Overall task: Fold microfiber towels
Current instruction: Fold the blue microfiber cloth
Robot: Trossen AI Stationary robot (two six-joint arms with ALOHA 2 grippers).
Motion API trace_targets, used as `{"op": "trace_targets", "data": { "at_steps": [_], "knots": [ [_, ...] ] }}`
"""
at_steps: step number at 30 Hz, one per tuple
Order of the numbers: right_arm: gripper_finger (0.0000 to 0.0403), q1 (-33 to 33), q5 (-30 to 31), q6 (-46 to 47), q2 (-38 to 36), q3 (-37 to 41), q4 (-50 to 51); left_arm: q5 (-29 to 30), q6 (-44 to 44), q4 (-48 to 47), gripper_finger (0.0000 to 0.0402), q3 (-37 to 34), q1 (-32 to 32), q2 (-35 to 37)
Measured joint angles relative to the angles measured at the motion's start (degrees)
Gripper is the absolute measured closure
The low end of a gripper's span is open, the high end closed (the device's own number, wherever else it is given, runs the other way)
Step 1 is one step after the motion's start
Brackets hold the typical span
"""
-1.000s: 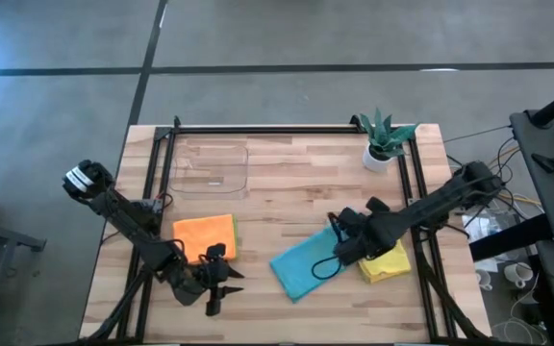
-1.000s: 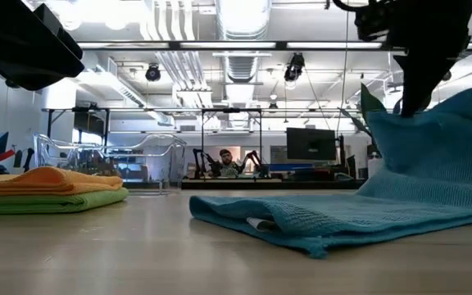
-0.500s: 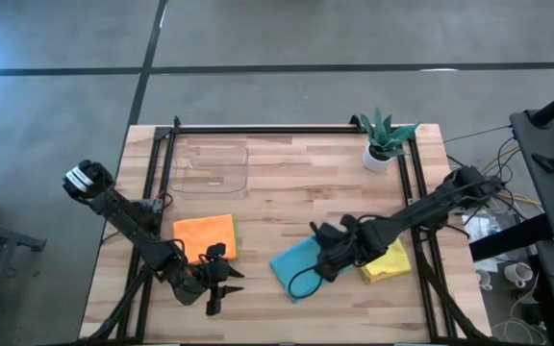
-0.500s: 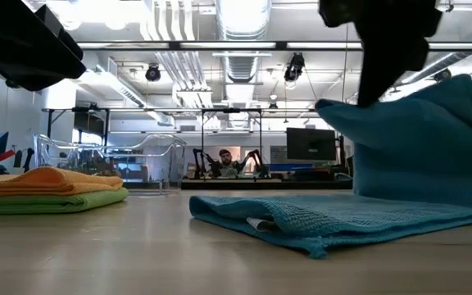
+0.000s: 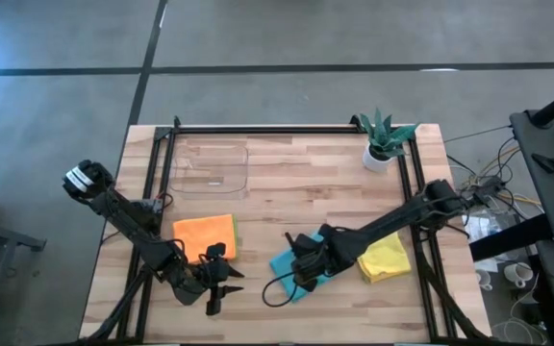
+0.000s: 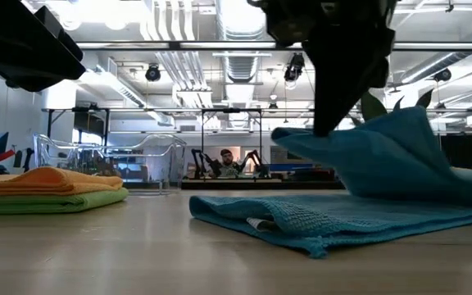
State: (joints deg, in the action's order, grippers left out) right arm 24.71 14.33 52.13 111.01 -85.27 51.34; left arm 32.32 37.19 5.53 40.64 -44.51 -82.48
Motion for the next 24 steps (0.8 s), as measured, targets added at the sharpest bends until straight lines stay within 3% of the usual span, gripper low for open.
{"op": "trace_targets", "data": {
  "at_steps": [8,24],
  "knots": [
    [0.0394,-0.06,-2.44,-3.78,4.38,-4.34,-3.84,-0.01,0.0,0.01,0.0262,-0.02,0.0,0.0],
    [0.0394,-0.65,-4.26,-4.66,5.44,-4.32,-9.54,-0.02,0.09,0.02,0.0262,-0.04,0.0,0.0]
  ]
}}
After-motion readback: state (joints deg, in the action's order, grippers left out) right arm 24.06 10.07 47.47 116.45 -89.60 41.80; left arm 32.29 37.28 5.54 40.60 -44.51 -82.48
